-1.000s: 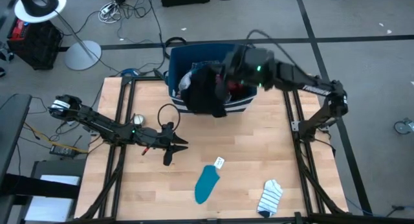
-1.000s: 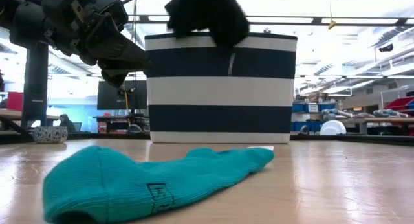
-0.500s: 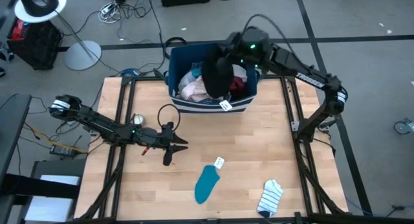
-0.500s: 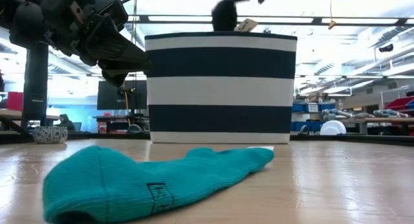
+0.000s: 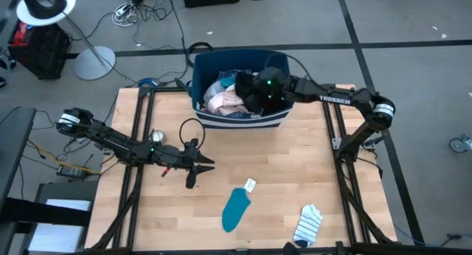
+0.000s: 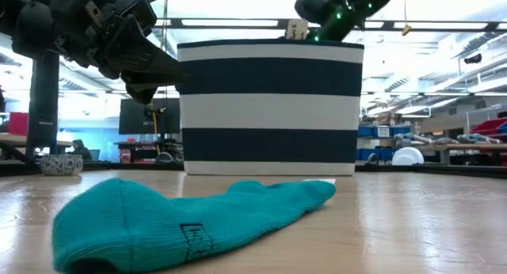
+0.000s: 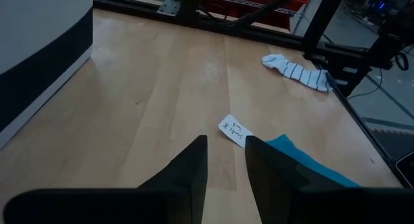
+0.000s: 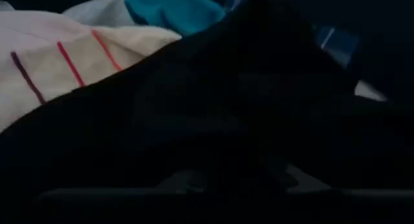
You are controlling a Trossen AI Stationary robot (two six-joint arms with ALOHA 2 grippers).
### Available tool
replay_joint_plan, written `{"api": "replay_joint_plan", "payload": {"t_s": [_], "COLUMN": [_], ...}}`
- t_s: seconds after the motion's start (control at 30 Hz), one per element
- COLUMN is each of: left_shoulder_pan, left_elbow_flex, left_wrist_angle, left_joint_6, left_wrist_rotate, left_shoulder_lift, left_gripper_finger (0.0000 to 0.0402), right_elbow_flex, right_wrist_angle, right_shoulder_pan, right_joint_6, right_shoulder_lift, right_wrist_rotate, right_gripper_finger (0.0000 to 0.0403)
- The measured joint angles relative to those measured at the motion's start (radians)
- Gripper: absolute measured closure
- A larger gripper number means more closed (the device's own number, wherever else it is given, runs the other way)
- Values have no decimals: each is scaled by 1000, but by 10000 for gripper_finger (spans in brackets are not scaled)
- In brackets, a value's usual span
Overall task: Sort clothes
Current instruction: Put the black shorts into the blue laundry organizer, then put the blue sock into the blue laundry organizer
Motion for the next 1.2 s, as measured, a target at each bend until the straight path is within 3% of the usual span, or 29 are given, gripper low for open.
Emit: {"api": "replay_joint_plan", "payload": {"t_s": [0.23, 0.47, 0.57, 0.83, 1.03, 1.2], "left_shoulder_pan": [0, 0, 0, 0, -5, -19], "left_elbow_flex": [0, 0, 0, 0, 0, 0], "left_wrist_angle": [-1, -5, -4, -2, -6, 2], "left_joint_6": [0, 0, 0, -20, -38, -47], "left_wrist_rotate": [0, 0, 0, 0, 0, -9], "left_shoulder_lift": [0, 0, 0, 0, 0, 1], "left_gripper_finger": [291, 291, 291, 291, 291, 291], "right_elbow_flex": [-51, 94, 208, 520, 496, 358], "right_wrist_angle": [16, -8, -94, -521, -588, -601], "right_shoulder_pan": [-28, -32, -32, -8, 107, 277], "right_joint_6": [55, -31, -28, -51, -98, -24], "right_shoulder_lift": [-2, -3, -3, -33, -219, -422], "right_wrist_rotate": [-102, -111, -111, -119, -15, 81], "right_gripper_finger": [243, 184, 178, 187, 194, 202]}}
